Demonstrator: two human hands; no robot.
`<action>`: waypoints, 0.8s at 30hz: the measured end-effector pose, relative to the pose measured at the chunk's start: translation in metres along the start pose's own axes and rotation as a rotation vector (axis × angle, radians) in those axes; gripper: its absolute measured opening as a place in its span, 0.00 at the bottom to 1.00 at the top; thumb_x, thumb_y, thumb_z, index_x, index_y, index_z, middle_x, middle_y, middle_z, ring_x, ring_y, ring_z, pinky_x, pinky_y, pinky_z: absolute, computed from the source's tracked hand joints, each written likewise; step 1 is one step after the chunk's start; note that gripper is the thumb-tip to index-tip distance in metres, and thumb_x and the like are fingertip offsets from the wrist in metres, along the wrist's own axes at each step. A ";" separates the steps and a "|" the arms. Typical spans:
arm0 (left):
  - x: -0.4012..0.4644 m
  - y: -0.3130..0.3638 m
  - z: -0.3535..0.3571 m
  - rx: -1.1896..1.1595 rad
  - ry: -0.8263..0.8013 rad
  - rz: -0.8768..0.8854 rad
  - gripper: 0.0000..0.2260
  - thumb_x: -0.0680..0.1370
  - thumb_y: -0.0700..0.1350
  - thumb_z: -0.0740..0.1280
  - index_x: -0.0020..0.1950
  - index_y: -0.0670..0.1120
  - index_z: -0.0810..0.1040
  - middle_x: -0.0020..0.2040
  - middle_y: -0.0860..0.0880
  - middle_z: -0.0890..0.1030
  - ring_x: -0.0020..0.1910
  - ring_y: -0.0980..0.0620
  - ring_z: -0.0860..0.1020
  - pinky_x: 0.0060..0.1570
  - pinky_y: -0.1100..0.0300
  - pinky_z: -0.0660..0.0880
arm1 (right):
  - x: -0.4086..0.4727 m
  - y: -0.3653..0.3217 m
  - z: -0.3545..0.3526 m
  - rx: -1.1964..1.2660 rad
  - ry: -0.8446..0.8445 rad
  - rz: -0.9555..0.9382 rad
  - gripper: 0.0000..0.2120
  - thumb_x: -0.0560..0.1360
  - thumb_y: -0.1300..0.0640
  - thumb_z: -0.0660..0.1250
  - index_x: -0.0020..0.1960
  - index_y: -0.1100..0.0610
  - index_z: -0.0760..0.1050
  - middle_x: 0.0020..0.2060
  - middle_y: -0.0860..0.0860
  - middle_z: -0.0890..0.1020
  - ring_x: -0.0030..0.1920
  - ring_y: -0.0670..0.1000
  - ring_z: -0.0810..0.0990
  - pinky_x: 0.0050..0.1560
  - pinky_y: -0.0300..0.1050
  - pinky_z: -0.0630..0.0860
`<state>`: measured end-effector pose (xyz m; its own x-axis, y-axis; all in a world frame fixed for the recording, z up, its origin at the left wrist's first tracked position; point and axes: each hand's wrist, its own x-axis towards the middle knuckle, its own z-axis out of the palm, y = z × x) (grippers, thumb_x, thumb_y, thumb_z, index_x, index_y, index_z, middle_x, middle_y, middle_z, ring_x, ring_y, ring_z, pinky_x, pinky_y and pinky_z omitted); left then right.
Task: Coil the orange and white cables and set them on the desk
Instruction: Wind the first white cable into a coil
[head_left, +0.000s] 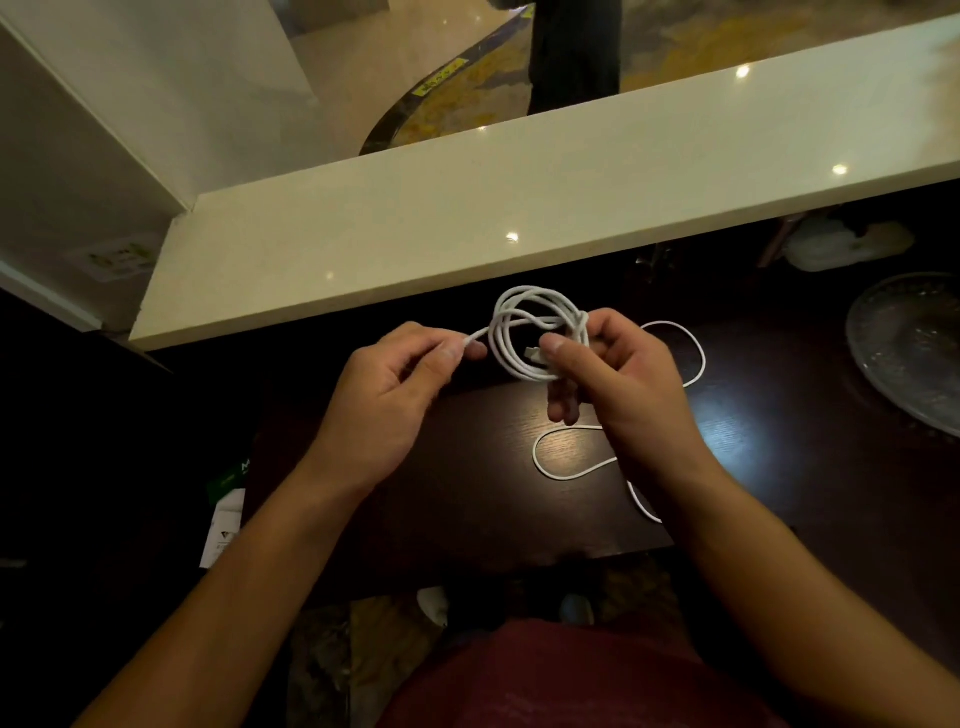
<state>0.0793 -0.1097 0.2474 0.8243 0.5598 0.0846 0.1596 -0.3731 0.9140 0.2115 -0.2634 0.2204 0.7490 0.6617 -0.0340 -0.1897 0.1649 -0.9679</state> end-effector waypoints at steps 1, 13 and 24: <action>-0.001 0.001 0.000 -0.077 -0.023 -0.031 0.12 0.82 0.46 0.62 0.55 0.47 0.86 0.40 0.55 0.77 0.39 0.56 0.74 0.40 0.60 0.71 | 0.000 0.000 0.001 -0.008 0.004 -0.001 0.12 0.78 0.64 0.70 0.51 0.73 0.71 0.30 0.59 0.77 0.25 0.52 0.76 0.29 0.46 0.69; -0.006 0.000 -0.008 -0.419 -0.201 -0.116 0.11 0.78 0.51 0.68 0.49 0.44 0.84 0.33 0.46 0.70 0.30 0.52 0.67 0.32 0.61 0.65 | 0.000 0.013 0.004 -0.193 0.032 -0.023 0.09 0.76 0.65 0.72 0.46 0.67 0.72 0.29 0.58 0.78 0.25 0.54 0.76 0.25 0.42 0.70; -0.010 -0.003 0.010 -0.182 -0.097 -0.036 0.10 0.73 0.54 0.75 0.42 0.49 0.79 0.34 0.54 0.78 0.33 0.59 0.74 0.35 0.66 0.71 | -0.004 0.014 0.011 -0.267 -0.046 -0.066 0.09 0.75 0.63 0.73 0.42 0.62 0.73 0.26 0.55 0.78 0.23 0.50 0.75 0.26 0.42 0.71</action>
<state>0.0758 -0.1219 0.2397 0.8696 0.4934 0.0205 0.0958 -0.2093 0.9731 0.1990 -0.2561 0.2095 0.7234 0.6894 0.0366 0.0374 0.0138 -0.9992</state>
